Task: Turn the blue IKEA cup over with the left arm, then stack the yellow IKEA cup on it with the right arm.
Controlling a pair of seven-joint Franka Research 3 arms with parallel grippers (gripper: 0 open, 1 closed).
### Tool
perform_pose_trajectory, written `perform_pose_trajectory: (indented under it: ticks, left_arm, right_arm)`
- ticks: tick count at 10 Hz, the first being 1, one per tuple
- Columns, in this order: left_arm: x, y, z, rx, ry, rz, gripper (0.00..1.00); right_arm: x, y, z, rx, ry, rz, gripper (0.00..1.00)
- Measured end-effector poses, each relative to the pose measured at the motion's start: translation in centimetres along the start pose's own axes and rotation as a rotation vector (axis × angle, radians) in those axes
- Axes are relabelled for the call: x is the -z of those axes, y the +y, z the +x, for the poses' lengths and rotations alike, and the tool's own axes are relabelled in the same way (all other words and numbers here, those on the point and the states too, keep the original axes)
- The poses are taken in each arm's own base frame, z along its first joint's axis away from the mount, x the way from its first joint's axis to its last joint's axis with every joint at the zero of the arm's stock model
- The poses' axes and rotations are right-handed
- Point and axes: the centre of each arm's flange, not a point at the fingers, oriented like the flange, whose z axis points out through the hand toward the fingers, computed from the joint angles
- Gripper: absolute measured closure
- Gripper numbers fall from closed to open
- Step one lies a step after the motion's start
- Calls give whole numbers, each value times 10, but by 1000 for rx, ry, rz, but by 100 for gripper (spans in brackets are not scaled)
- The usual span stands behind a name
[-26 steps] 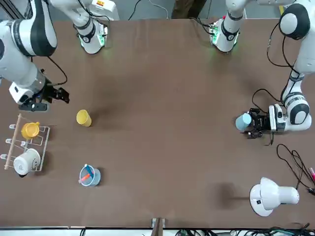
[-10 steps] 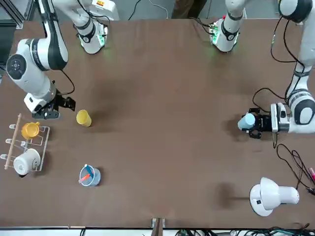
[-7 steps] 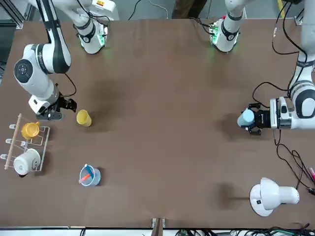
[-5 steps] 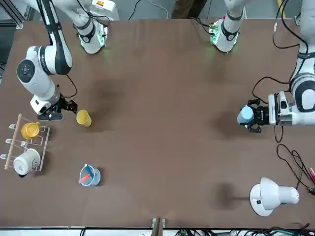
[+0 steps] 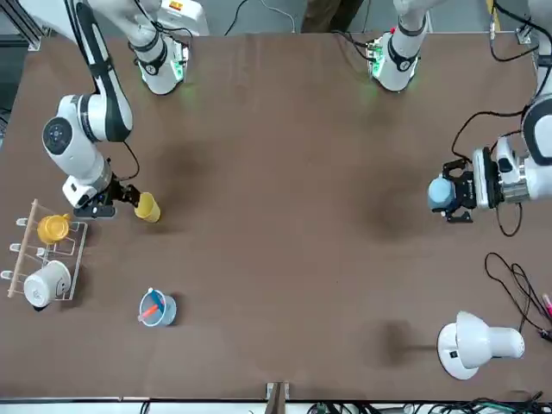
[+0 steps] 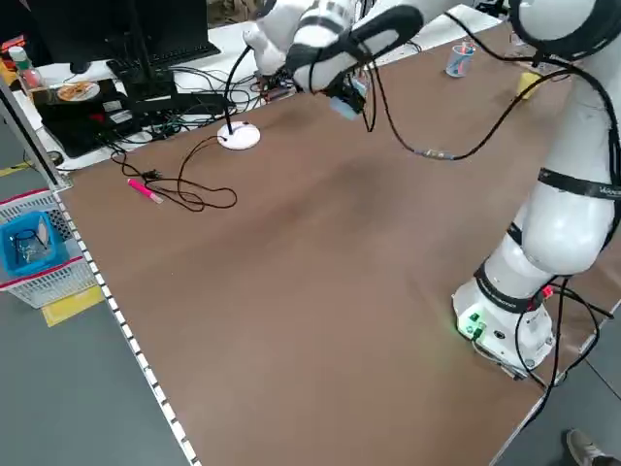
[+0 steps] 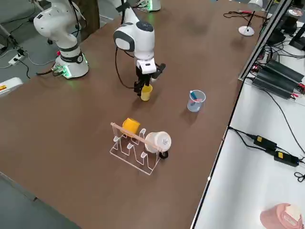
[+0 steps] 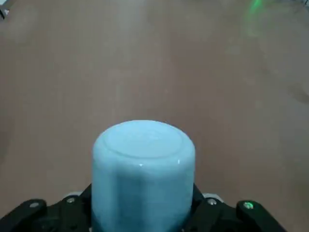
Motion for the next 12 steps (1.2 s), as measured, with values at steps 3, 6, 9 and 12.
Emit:
perform_pose_trajectory:
  ticks: [3, 6, 9, 12]
  left_arm:
    - [-37, -7, 88, -138, -197, 76, 34]
    - [-83, -3, 153, -214, -413, 133, 34]
    - [-133, 15, 220, -226, -674, 226, 34]
    - [-224, 47, 284, -220, -893, 279, 34]
  right_arm:
    - [-9, -7, -7, 13, -5, 3, 1]
    - [-16, -7, -7, 13, 10, 5, 1]
    - [-33, -9, -6, 15, 21, 7, 1]
    - [-38, -8, -4, 14, 44, 8, 1]
